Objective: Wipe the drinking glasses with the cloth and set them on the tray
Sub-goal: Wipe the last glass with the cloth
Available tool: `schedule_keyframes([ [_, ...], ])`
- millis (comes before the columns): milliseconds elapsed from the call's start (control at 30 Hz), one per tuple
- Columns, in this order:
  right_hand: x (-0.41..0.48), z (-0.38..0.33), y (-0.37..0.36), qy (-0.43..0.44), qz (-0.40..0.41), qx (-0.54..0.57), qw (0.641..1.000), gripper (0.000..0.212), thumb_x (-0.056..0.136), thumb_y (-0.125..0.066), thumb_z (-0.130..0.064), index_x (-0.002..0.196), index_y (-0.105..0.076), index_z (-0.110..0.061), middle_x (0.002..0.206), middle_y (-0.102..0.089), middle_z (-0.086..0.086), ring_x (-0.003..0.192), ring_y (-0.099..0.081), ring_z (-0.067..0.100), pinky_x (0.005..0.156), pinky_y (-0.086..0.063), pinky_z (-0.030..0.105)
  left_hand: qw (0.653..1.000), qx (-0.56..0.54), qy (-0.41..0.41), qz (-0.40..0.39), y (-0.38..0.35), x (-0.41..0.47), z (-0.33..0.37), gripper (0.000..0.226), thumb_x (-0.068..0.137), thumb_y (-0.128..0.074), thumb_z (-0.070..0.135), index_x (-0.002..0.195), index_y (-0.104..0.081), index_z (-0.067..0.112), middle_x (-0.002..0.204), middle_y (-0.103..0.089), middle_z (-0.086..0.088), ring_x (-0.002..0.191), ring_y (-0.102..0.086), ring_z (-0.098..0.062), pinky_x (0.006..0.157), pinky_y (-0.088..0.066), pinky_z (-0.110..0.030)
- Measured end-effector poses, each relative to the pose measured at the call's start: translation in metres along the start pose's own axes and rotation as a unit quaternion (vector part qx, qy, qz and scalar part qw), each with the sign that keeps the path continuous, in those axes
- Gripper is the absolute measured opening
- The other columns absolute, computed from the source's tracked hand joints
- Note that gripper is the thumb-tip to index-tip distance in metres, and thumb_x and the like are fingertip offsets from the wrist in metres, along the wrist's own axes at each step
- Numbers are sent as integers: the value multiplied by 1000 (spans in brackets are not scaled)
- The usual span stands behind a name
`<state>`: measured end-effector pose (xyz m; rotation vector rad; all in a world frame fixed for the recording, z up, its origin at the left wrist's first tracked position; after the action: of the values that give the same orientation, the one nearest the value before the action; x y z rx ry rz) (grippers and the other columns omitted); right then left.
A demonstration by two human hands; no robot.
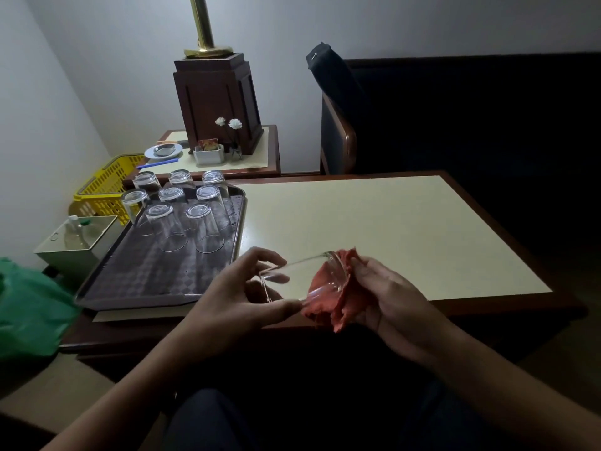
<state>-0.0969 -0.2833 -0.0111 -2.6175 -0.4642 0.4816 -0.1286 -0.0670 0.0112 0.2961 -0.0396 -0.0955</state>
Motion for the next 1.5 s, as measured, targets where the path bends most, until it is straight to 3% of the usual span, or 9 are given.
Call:
schedule_keyframes([
  [167, -21, -23, -8, 323, -12, -384, 865, 37, 103, -66, -12, 137, -66, -26, 121, -75, -7, 107, -74, 12, 88, -59, 24, 932, -241, 264, -57, -33, -9, -11, 58, 80, -85, 36, 122, -63, 4, 109, -74, -23, 86, -73, -33, 80, -61, -36],
  [267, -29, -16, -19, 471, -39, -518, 713, 42, 101, -68, -16, 143, -62, -10, 151, -60, 3, 141, -56, 15, 111, -50, 26, 863, -393, 310, -66, -47, -13, -14, 70, 87, -76, 38, 139, -53, -3, 118, -70, -27, 91, -73, -37, 90, -55, -42],
  [367, -28, -9, -14, 524, -24, -550, 649, 44, 102, -66, -18, 144, -56, -9, 156, -53, 12, 151, -46, 23, 120, -44, 33, 839, -448, 306, -35, -50, -10, -9, 75, 90, -69, 40, 146, -43, -4, 112, -67, -29, 93, -71, -40, 78, -60, -42],
  [433, -28, -11, -9, 522, 28, -526, 671, 41, 102, -64, -21, 141, -57, -10, 150, -57, 9, 145, -52, 20, 113, -50, 26, 838, -461, 289, -37, -50, -10, -6, 73, 87, -76, 36, 141, -43, -1, 113, -70, -30, 98, -69, -41, 82, -58, -43],
  [600, -15, -13, 6, 306, 91, -316, 893, 30, 100, -69, -26, 129, -62, -31, 116, -73, -18, 110, -72, 6, 91, -61, 26, 892, -381, 220, -103, -54, -9, -8, 73, 71, -76, 28, 133, -56, -2, 118, -72, -26, 102, -74, -33, 82, -62, -36],
  [800, -39, -4, -22, 400, -24, -444, 801, 33, 86, -82, -11, 111, -64, -22, 100, -68, -15, 80, -71, 11, 66, -55, 23, 905, -371, 190, -87, -41, -4, -16, 83, 80, -59, 37, 145, -43, -13, 120, -55, -30, 106, -54, -38, 90, -48, -44],
  [1100, -34, -12, -18, 369, -39, -416, 830, 37, 86, -76, 8, 112, -66, -15, 100, -74, -7, 89, -75, 15, 76, -61, 31, 922, -340, 178, -47, -40, 1, -15, 62, 83, -67, 38, 132, -52, 4, 107, -69, -21, 89, -70, -32, 75, -62, -37],
  [1333, -23, -18, -6, 351, 35, -376, 857, 37, 88, -79, -19, 123, -70, -26, 116, -75, -9, 106, -74, 17, 85, -64, 37, 938, -287, 191, -40, -38, 0, -20, 72, 83, -66, 55, 134, -60, 5, 96, -65, -12, 81, -63, -22, 76, -52, -33],
  [1500, -39, -12, -24, 409, -48, -448, 794, 36, 78, -76, 2, 109, -71, -14, 106, -71, -8, 97, -72, 16, 80, -58, 30, 915, -341, 212, -40, -40, 1, -19, 53, 98, -50, 46, 134, -54, 7, 113, -65, -21, 90, -66, -33, 75, -58, -42],
])
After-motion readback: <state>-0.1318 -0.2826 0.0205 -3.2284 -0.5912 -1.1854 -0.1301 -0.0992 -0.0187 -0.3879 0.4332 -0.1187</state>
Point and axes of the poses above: each hand's wrist, its own x-axis towards the middle knuckle, its own y-axis out of the back of the hand, z = x × y, the point moved 5 cm from there along x, towards the middle knuckle
